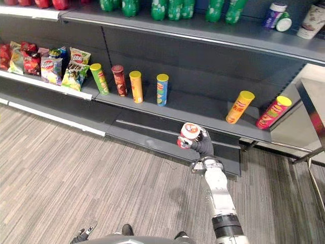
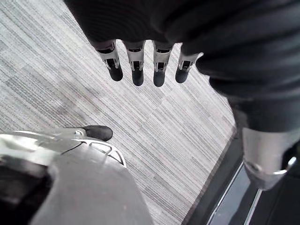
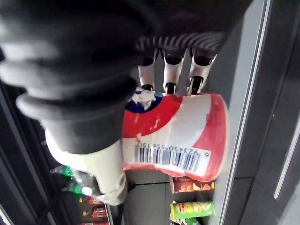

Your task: Put the gum and the chips on the shelf.

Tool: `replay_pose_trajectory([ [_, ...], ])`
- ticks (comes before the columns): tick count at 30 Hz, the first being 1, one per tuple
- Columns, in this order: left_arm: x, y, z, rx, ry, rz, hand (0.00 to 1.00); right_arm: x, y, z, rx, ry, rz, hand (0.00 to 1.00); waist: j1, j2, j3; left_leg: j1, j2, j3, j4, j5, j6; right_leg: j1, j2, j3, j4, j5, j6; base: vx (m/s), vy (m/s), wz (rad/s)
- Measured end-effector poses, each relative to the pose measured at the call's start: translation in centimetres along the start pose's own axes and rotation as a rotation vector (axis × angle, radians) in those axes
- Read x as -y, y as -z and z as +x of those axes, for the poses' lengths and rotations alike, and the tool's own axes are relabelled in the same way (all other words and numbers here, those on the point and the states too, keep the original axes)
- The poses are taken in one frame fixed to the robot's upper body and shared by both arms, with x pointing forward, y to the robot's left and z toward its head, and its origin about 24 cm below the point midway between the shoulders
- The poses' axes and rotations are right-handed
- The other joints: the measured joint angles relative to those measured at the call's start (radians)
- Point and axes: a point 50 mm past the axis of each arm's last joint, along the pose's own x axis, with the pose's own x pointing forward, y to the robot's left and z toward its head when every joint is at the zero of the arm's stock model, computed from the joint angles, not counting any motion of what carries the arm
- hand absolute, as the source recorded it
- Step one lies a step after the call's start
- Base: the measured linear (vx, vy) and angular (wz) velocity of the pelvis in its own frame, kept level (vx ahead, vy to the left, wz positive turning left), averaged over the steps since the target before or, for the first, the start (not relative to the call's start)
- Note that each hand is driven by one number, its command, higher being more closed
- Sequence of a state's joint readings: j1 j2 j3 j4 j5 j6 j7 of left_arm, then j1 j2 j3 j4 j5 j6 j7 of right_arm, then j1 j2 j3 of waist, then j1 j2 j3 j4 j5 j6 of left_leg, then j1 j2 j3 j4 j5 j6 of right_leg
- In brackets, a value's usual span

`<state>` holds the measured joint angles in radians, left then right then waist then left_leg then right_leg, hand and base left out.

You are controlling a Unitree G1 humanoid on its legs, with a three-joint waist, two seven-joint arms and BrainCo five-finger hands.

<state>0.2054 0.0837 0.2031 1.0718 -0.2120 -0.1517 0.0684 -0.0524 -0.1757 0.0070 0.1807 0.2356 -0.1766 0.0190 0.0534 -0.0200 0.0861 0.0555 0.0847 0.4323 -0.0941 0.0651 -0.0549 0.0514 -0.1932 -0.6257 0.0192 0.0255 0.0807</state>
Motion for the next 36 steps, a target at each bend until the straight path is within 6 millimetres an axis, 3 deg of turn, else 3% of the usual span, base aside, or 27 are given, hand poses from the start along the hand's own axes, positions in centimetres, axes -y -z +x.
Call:
replay_pose_trajectory([
  [6, 0.1, 0.3, -0.2, 0.001, -0.028, -0.009, 0.00, 0.4, 0.7, -0.3, -0.030, 0.041, -0.040, 1.00, -0.006, 0.024, -0.006, 0.014, 0.003, -0.010, -0.007, -0.011, -0.015, 0.026, 0.003, -0.020, -0.003, -0.008, 0.000, -0.05, -0.013, 0.06],
  [15, -0.4, 1.2, -0.5, -0.022, -0.060, -0.031, 0.00, 0.3, 0.5, 0.0, -0.015, 0.087, -0.023, 1.00, 0.008, 0.025, -0.008, 0.004, 0.002, -0.001, -0.007, -0.016, -0.010, 0.022, 0.006, -0.011, -0.023, -0.003, 0.006, 0.00, -0.002, -0.01],
  [31, -0.4, 1.1, -0.5, -0.019, -0.056, -0.006, 0.00, 3.9, -4.4, 2.7, 0.167, 0.261, -0.066, 1.00, 0.009, 0.025, -0.011, 0.041, 0.011, 0.046, 0.000, -0.016, -0.010, 0.036, 0.026, 0.034, -0.053, 0.012, 0.005, 0.06, -0.010, -0.09],
  [36, -0.4, 1.2, -0.5, -0.024, -0.056, -0.004, 0.00, 5.2, -5.8, 2.5, 0.221, 0.322, -0.073, 1.00, 0.006, 0.024, -0.012, 0.047, 0.019, 0.076, -0.001, -0.018, -0.013, 0.020, 0.033, 0.064, -0.050, 0.016, 0.000, -0.01, -0.011, -0.20],
])
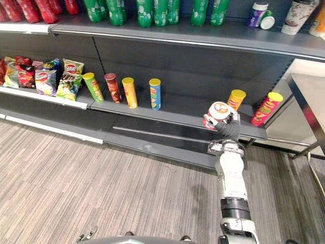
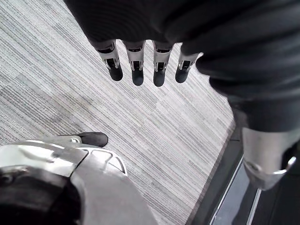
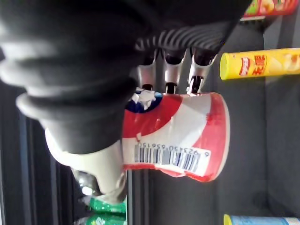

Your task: Put the gum and the chips on the shelf.

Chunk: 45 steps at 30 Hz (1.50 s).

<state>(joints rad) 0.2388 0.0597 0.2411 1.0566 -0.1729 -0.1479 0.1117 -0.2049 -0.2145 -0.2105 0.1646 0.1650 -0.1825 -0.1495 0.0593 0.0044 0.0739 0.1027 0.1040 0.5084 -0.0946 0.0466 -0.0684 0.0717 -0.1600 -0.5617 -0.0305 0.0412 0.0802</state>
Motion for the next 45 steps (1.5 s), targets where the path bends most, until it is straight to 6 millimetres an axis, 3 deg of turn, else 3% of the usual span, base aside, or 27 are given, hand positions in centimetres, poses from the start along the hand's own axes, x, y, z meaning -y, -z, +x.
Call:
replay_pose_trajectory([
  [4, 0.0, 0.1, 0.0, -0.007, 0.001, 0.003, 0.00, 2.1, -0.4, 0.2, 0.016, 0.094, -0.006, 1.00, -0.011, 0.000, 0.000, 0.002, 0.001, -0.001, 0.000, -0.001, -0.002, -0.004, -0.003, -0.002, 0.014, -0.006, -0.006, 0.00, -0.001, -0.02],
  [8, 0.1, -0.1, 0.1, -0.002, 0.004, 0.009, 0.00, 3.0, -0.5, 0.2, 0.021, 0.137, -0.009, 1.00, -0.023, 0.000, 0.000, -0.025, 0.004, -0.005, 0.000, -0.001, -0.002, -0.041, -0.010, -0.007, 0.047, -0.017, -0.014, -0.02, -0.005, 0.05],
  [10, 0.1, -0.3, 0.1, 0.001, 0.004, 0.011, 0.00, 3.2, -0.4, 0.1, 0.016, 0.151, -0.012, 1.00, -0.028, -0.001, 0.005, -0.043, 0.007, -0.008, 0.015, -0.004, -0.001, -0.076, -0.030, -0.006, 0.115, -0.051, -0.017, -0.01, -0.006, 0.07],
  [11, 0.1, -0.8, 0.3, 0.015, 0.002, 0.015, 0.00, 3.2, -0.3, 0.0, 0.012, 0.152, -0.013, 1.00, -0.030, -0.011, 0.019, -0.073, 0.016, -0.016, 0.087, -0.036, 0.000, -0.110, -0.062, -0.004, 0.204, -0.096, -0.020, -0.02, -0.016, 0.16],
  [13, 0.3, -1.6, 0.6, 0.034, 0.006, 0.024, 0.00, 3.2, -0.4, 0.0, 0.013, 0.151, -0.012, 1.00, -0.031, -0.020, 0.043, -0.131, 0.049, -0.024, 0.246, -0.110, 0.000, -0.148, -0.098, 0.001, 0.319, -0.162, -0.023, -0.05, -0.064, 0.05],
  [14, 0.5, -1.7, 0.5, 0.036, 0.010, 0.026, 0.00, 2.8, -0.5, -0.1, 0.017, 0.133, -0.005, 1.00, -0.028, -0.001, 0.055, -0.189, 0.118, -0.024, 0.413, -0.189, 0.001, -0.170, -0.087, 0.017, 0.385, -0.222, -0.032, -0.06, -0.107, -0.21],
  [16, 0.7, -1.4, 0.5, 0.030, 0.016, 0.034, 0.00, 2.7, -0.6, -0.4, 0.022, 0.124, -0.003, 1.00, -0.028, 0.011, 0.060, -0.204, 0.165, -0.013, 0.500, -0.208, 0.010, -0.169, -0.065, 0.028, 0.392, -0.234, -0.043, -0.02, -0.131, -0.33],
  [17, 0.7, -1.6, 0.5, 0.037, 0.016, 0.029, 0.00, 2.8, -0.6, -0.7, 0.024, 0.128, -0.004, 1.00, -0.029, 0.010, 0.073, -0.264, 0.243, 0.007, 0.677, -0.183, 0.078, -0.162, -0.038, 0.042, 0.393, -0.242, -0.056, 0.00, -0.190, -0.46],
  [19, 0.6, -1.6, 0.3, 0.046, 0.016, 0.021, 0.00, 2.8, -1.0, -0.9, 0.041, 0.127, -0.005, 1.00, -0.028, 0.011, 0.098, -0.314, 0.305, -0.037, 0.834, -0.119, 0.176, -0.141, -0.002, 0.077, 0.391, -0.251, -0.072, 0.00, -0.167, -0.57],
  [21, 0.7, -1.6, 0.2, 0.055, 0.020, 0.007, 0.00, 3.4, -1.3, -1.4, 0.055, 0.144, -0.008, 1.00, -0.030, 0.006, 0.110, -0.368, 0.316, -0.144, 0.918, -0.035, 0.149, -0.113, 0.031, 0.099, 0.356, -0.252, -0.078, 0.08, -0.138, -0.47],
  [22, 0.6, -1.9, 0.2, 0.068, 0.024, 0.005, 0.00, 3.8, -1.4, -1.6, 0.060, 0.165, -0.003, 1.00, -0.034, 0.001, 0.113, -0.397, 0.307, -0.181, 0.932, -0.048, 0.097, -0.098, 0.042, 0.111, 0.326, -0.247, -0.088, 0.13, -0.129, -0.34],
  [23, 0.7, -1.9, 0.2, 0.069, 0.026, 0.005, 0.00, 4.0, -1.4, -1.6, 0.063, 0.173, 0.000, 1.00, -0.034, 0.001, 0.113, -0.401, 0.303, -0.186, 0.930, -0.059, 0.087, -0.098, 0.042, 0.115, 0.324, -0.246, -0.089, 0.10, -0.067, -0.32],
  [25, 0.8, -2.0, 0.2, 0.077, 0.035, 0.004, 0.00, 4.4, -1.5, -1.6, 0.063, 0.197, 0.031, 1.00, -0.035, 0.001, 0.114, -0.415, 0.255, -0.191, 0.790, -0.112, 0.020, -0.102, 0.047, 0.139, 0.305, -0.242, -0.096, 0.14, -0.032, -0.25],
  [26, 0.8, -2.1, 0.2, 0.079, 0.037, 0.004, 0.00, 4.3, -1.5, -1.6, 0.063, 0.192, 0.034, 1.00, -0.035, 0.000, 0.114, -0.415, 0.243, -0.195, 0.726, -0.117, 0.006, -0.102, 0.050, 0.145, 0.301, -0.242, -0.095, 0.18, -0.017, -0.29],
  [28, 1.1, -2.3, 0.1, 0.092, 0.044, -0.001, 0.00, 3.5, -1.5, -1.4, 0.062, 0.162, 0.064, 1.00, -0.029, 0.001, 0.115, -0.394, 0.193, -0.223, 0.416, -0.066, -0.064, -0.103, 0.063, 0.173, 0.294, -0.245, -0.096, 0.21, 0.033, -0.42],
  [29, 1.1, -2.2, 0.1, 0.093, 0.045, -0.001, 0.00, 3.1, -1.5, -1.3, 0.063, 0.147, 0.069, 1.00, -0.029, 0.003, 0.114, -0.387, 0.189, -0.223, 0.356, -0.053, -0.076, -0.100, 0.069, 0.183, 0.295, -0.247, -0.092, 0.27, 0.096, -0.57],
  [32, 1.3, -1.7, -0.1, 0.079, 0.050, -0.001, 0.00, 1.7, -2.0, -0.8, 0.083, 0.106, 0.093, 1.00, -0.026, 0.019, 0.111, -0.337, 0.188, -0.225, 0.242, -0.007, -0.064, -0.077, 0.097, 0.248, 0.303, -0.267, -0.052, 0.31, 0.189, -0.77],
  [33, 1.1, -1.6, -0.1, 0.078, 0.048, -0.001, 0.00, 1.2, -2.1, -0.9, 0.091, 0.096, 0.110, 1.00, -0.020, 0.018, 0.108, -0.324, 0.179, -0.238, 0.264, 0.041, -0.038, -0.076, 0.089, 0.289, 0.317, -0.284, -0.029, 0.23, 0.206, -0.65],
  [35, 0.5, -2.6, 0.2, 0.102, 0.038, 0.021, 0.00, 0.6, -2.1, -1.3, 0.095, 0.097, 0.148, 1.00, -0.030, -0.031, 0.104, -0.339, 0.152, -0.215, 0.342, -0.021, -0.012, -0.067, 0.047, 0.304, 0.306, -0.293, -0.001, 0.38, 0.296, -0.34],
  [36, 0.5, -3.8, 0.6, 0.134, 0.042, 0.042, 0.00, 0.7, -2.3, -1.6, 0.105, 0.091, 0.146, 1.00, -0.030, -0.047, 0.102, -0.380, 0.144, -0.204, 0.465, -0.114, 0.020, -0.040, 0.019, 0.304, 0.275, -0.285, 0.030, 0.52, 0.412, -0.16],
  [40, 0.9, -4.6, 0.7, 0.156, 0.055, 0.057, 0.00, -0.3, -2.2, -1.7, 0.098, 0.033, 0.147, 1.00, -0.013, -0.048, 0.100, -0.380, 0.109, -0.145, 0.570, -0.227, 0.066, -0.010, -0.053, 0.308, 0.254, -0.257, 0.082, 0.30, 0.291, -0.18],
  [42, 0.8, -4.9, 0.8, 0.163, 0.055, 0.065, 0.00, -0.7, -2.1, -1.8, 0.092, 0.016, 0.149, 1.00, -0.002, -0.049, 0.099, -0.367, 0.095, -0.126, 0.567, -0.256, 0.067, -0.032, -0.076, 0.316, 0.296, -0.253, 0.088, 0.20, 0.219, -0.22],
  [45, 0.7, -5.1, 0.8, 0.167, 0.056, 0.074, 0.00, -1.4, -2.0, -1.9, 0.089, -0.001, 0.169, 1.00, 0.004, -0.050, 0.096, -0.348, 0.089, -0.103, 0.557, -0.280, 0.073, -0.142, -0.113, 0.300, 0.510, -0.228, 0.065, 0.09, 0.123, -0.16],
])
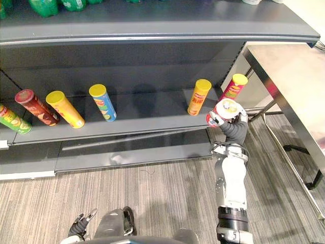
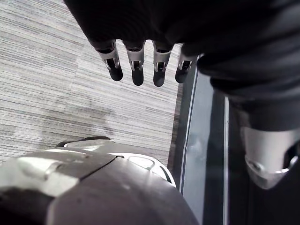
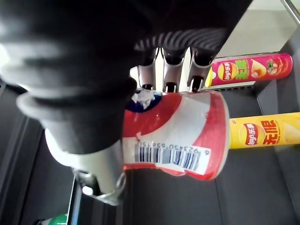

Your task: Put the gum and the chips on the shelf.

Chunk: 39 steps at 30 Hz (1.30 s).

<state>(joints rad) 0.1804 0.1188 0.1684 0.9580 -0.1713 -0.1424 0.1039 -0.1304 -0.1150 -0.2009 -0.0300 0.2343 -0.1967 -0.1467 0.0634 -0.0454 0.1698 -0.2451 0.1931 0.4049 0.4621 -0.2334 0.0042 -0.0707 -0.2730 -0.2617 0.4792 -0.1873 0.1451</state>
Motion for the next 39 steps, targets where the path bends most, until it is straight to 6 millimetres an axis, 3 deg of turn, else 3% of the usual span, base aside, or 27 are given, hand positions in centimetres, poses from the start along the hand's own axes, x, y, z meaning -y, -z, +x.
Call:
replay_pose_trajectory([
  [2, 0.0, 0.0, 0.0, -0.002, 0.000, 0.004, 0.00, -0.8, 0.3, -0.2, -0.013, -0.034, 0.006, 1.00, -0.001, -0.002, 0.000, 0.047, -0.003, -0.005, -0.032, -0.001, 0.001, -0.062, -0.033, -0.024, 0.168, 0.099, -0.013, 0.12, 0.120, 0.04],
  [4, -0.1, 0.4, -0.2, -0.009, 0.000, 0.002, 0.00, -1.6, 0.5, -0.3, -0.022, -0.065, 0.007, 1.00, 0.000, 0.005, 0.005, 0.123, 0.000, -0.006, -0.084, 0.000, 0.001, -0.069, -0.077, -0.090, 0.263, 0.142, -0.040, 0.14, 0.035, 0.06],
  [5, -0.1, 0.6, -0.3, -0.016, 0.000, 0.001, 0.00, -2.4, 0.5, -0.2, -0.016, -0.099, -0.007, 1.00, 0.002, 0.004, 0.004, 0.154, 0.001, -0.007, -0.102, 0.000, 0.001, -0.070, -0.110, -0.164, 0.284, 0.088, -0.086, 0.09, -0.034, 0.04],
  [8, -0.1, 0.5, -0.2, -0.014, -0.003, -0.001, 0.00, -4.3, -0.1, 0.4, 0.015, -0.170, 0.007, 1.00, 0.008, -0.006, -0.002, 0.160, 0.019, -0.010, -0.108, 0.000, -0.014, -0.102, -0.126, -0.289, 0.166, 0.056, -0.117, 0.06, -0.128, 0.00],
  [11, -0.1, 0.7, -0.2, -0.019, -0.003, -0.005, 0.00, -4.7, 0.2, 0.9, 0.005, -0.184, 0.007, 1.00, 0.031, -0.004, 0.000, 0.143, 0.068, -0.040, -0.078, -0.013, -0.054, -0.113, -0.098, -0.273, -0.122, 0.100, -0.091, 0.05, -0.195, 0.07],
  [13, -0.7, 0.6, -0.2, -0.019, -0.023, -0.011, 0.00, -4.6, 0.2, 0.9, 0.001, -0.184, 0.000, 1.00, 0.032, -0.019, -0.001, 0.110, 0.083, -0.097, -0.030, -0.034, -0.104, -0.105, -0.093, -0.214, -0.251, 0.211, -0.102, 0.07, -0.388, 0.51],
  [14, -1.4, 0.6, -0.2, -0.020, -0.039, -0.010, 0.00, -4.5, 0.2, 0.9, -0.002, -0.183, -0.004, 1.00, 0.030, -0.049, 0.000, 0.099, 0.078, -0.123, -0.004, -0.046, -0.136, -0.088, -0.106, -0.180, -0.268, 0.253, -0.048, 0.04, -0.413, 0.62],
  [15, -0.8, 1.1, -0.2, -0.045, -0.033, -0.024, 0.00, -4.1, 0.2, 1.1, -0.007, -0.184, -0.029, 1.00, 0.038, -0.011, 0.003, 0.096, 0.105, -0.171, -0.006, -0.051, -0.167, -0.076, -0.080, -0.199, -0.222, 0.202, -0.002, 0.04, -0.358, 0.61],
  [16, -0.2, 1.8, -0.5, -0.072, -0.022, -0.033, 0.00, -3.9, 0.0, 1.2, 0.002, -0.184, -0.038, 1.00, 0.039, 0.004, -0.002, 0.095, 0.112, -0.206, -0.047, -0.024, -0.181, -0.085, -0.069, -0.223, -0.190, 0.158, 0.005, 0.05, -0.321, 0.44],
  [18, 0.0, 2.2, -0.6, -0.089, -0.025, -0.045, 0.00, -3.4, -0.2, 1.4, 0.009, -0.176, -0.053, 1.00, 0.035, 0.025, -0.010, 0.095, 0.115, -0.246, -0.126, 0.038, -0.179, -0.083, -0.058, -0.273, -0.169, 0.121, -0.003, 0.14, -0.312, 0.65],
  [19, 0.1, 2.3, -0.6, -0.091, -0.030, -0.061, 0.00, -3.0, -0.4, 1.5, 0.018, -0.168, -0.061, 1.00, 0.032, 0.029, -0.012, 0.101, 0.119, -0.264, -0.180, 0.086, -0.203, -0.080, -0.056, -0.310, -0.141, 0.096, -0.015, 0.16, -0.271, 0.77],
  [25, 0.3, 2.0, -0.6, -0.087, -0.058, -0.129, 0.00, -3.4, -0.3, 1.2, 0.011, -0.188, -0.055, 1.00, 0.028, 0.029, -0.013, 0.082, 0.135, -0.268, -0.290, 0.227, -0.201, -0.029, -0.035, -0.424, -0.153, 0.073, -0.016, 0.12, -0.110, 0.66],
  [27, 0.3, 2.0, -0.6, -0.082, -0.063, -0.142, 0.00, -3.5, -0.2, 1.1, 0.007, -0.196, -0.052, 1.00, 0.028, 0.029, -0.013, 0.074, 0.136, -0.185, -0.338, 0.295, -0.176, 0.000, -0.023, -0.476, -0.198, 0.074, -0.016, 0.06, -0.065, 0.70],
  [29, 0.3, 2.0, -0.6, -0.085, -0.073, -0.161, 0.00, -3.3, 0.2, 0.8, -0.009, -0.199, -0.056, 1.00, 0.024, 0.031, -0.015, 0.080, 0.142, -0.015, -0.399, 0.351, -0.149, 0.032, -0.009, -0.532, -0.246, 0.084, -0.012, 0.02, 0.012, 0.59],
  [39, -0.1, 2.4, -0.7, -0.095, -0.092, -0.151, 0.00, -6.3, 1.4, -0.7, -0.067, -0.391, -0.043, 1.00, 0.026, 0.015, -0.031, 0.166, 0.112, 0.134, -0.480, 0.365, -0.152, 0.057, 0.011, -0.479, -0.357, 0.162, 0.001, 0.01, 0.064, -0.15],
])
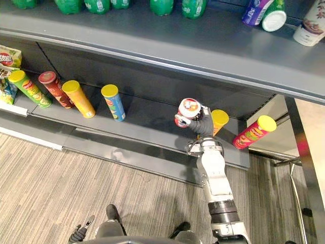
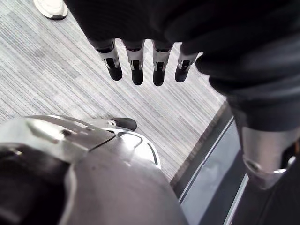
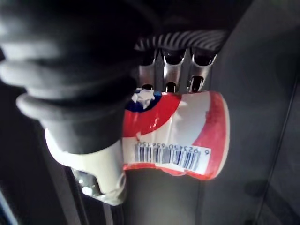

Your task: Put the gum and the chips on the shelf.

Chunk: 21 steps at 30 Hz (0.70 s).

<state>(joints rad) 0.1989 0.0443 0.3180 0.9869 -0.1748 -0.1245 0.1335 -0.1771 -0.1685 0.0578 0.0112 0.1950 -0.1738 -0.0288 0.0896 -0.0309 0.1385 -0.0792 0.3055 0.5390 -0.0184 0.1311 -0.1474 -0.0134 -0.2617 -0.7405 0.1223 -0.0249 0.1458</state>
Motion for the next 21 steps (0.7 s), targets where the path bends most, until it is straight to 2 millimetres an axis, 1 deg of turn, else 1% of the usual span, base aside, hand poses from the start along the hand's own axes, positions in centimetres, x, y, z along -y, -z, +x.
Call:
replay_pose_trajectory([
  [2, 0.0, 0.0, 0.0, 0.000, 0.000, 0.001, 0.00, -0.7, 0.2, -0.1, -0.010, -0.054, -0.007, 1.00, 0.003, -0.003, -0.004, 0.005, -0.007, 0.000, -0.013, 0.002, 0.003, 0.000, -0.004, 0.000, 0.000, 0.002, 0.001, -0.01, 0.056, 0.03],
  [4, -0.1, -0.1, 0.0, 0.001, -0.001, 0.002, 0.00, -2.2, 0.5, -0.2, -0.024, -0.141, -0.001, 1.00, 0.009, -0.008, -0.011, 0.011, -0.013, 0.002, -0.020, 0.003, 0.004, 0.001, -0.008, 0.003, 0.001, 0.005, 0.003, -0.01, 0.037, -0.01],
  [5, -0.1, 0.0, 0.0, 0.001, -0.001, 0.003, 0.00, -2.7, 0.6, -0.3, -0.028, -0.167, 0.002, 1.00, 0.010, -0.009, -0.014, 0.012, -0.014, 0.002, -0.023, 0.004, 0.005, 0.001, -0.008, 0.004, 0.001, 0.005, 0.003, 0.00, 0.000, 0.00],
  [7, -0.1, 0.0, 0.0, 0.000, -0.002, 0.004, 0.00, -4.0, 0.8, -0.6, -0.038, -0.242, 0.012, 1.00, 0.024, -0.014, -0.027, 0.015, -0.016, 0.002, -0.032, 0.009, 0.005, 0.001, -0.008, 0.004, 0.001, 0.005, 0.003, 0.00, 0.000, 0.00],
  [10, 0.0, 0.0, 0.0, -0.004, -0.004, 0.003, 0.00, -5.4, 0.9, -0.8, -0.046, -0.317, 0.052, 1.00, 0.033, -0.015, -0.042, 0.015, -0.017, 0.001, -0.034, 0.010, 0.006, 0.001, -0.007, 0.003, 0.001, 0.005, 0.003, 0.00, 0.000, 0.00],
  [11, 0.0, 0.0, 0.0, -0.005, -0.008, 0.002, 0.00, -6.4, 0.7, -0.7, -0.043, -0.363, 0.084, 1.00, 0.034, -0.015, -0.045, 0.017, -0.017, 0.000, -0.034, 0.011, 0.007, 0.003, -0.007, 0.003, 0.002, 0.005, 0.003, 0.00, 0.000, 0.00],
  [15, 0.1, 0.1, 0.0, -0.007, -0.013, 0.001, 0.00, -8.4, -0.1, -0.8, -0.028, -0.467, 0.160, 1.00, 0.040, -0.015, -0.046, 0.032, -0.017, -0.001, -0.035, 0.012, 0.008, 0.019, -0.007, 0.004, 0.002, 0.005, 0.003, 0.00, 0.000, 0.00],
  [17, 0.1, 0.1, 0.0, -0.009, -0.013, 0.001, 0.00, -9.9, -1.1, -0.6, 0.004, -0.536, 0.192, 1.00, 0.042, -0.015, -0.049, 0.033, -0.016, -0.002, -0.035, 0.012, 0.009, 0.018, -0.006, 0.006, 0.003, 0.005, 0.003, 0.00, 0.000, 0.00],
  [19, 0.1, 0.0, 0.1, -0.006, -0.013, 0.000, 0.00, -10.7, -1.8, -0.3, 0.024, -0.574, 0.211, 1.00, 0.051, -0.015, -0.050, 0.037, -0.017, -0.002, -0.036, 0.014, 0.011, 0.020, -0.006, 0.007, 0.005, 0.005, 0.002, 0.00, 0.000, 0.00],
  [21, 0.1, 0.0, 0.1, -0.008, -0.014, -0.002, 0.00, -11.5, -2.8, 0.2, 0.056, -0.617, 0.232, 1.00, 0.051, -0.016, -0.052, 0.053, -0.021, -0.001, -0.053, 0.022, 0.012, 0.028, -0.006, 0.007, 0.006, 0.005, 0.002, 0.00, 0.000, 0.00],
])
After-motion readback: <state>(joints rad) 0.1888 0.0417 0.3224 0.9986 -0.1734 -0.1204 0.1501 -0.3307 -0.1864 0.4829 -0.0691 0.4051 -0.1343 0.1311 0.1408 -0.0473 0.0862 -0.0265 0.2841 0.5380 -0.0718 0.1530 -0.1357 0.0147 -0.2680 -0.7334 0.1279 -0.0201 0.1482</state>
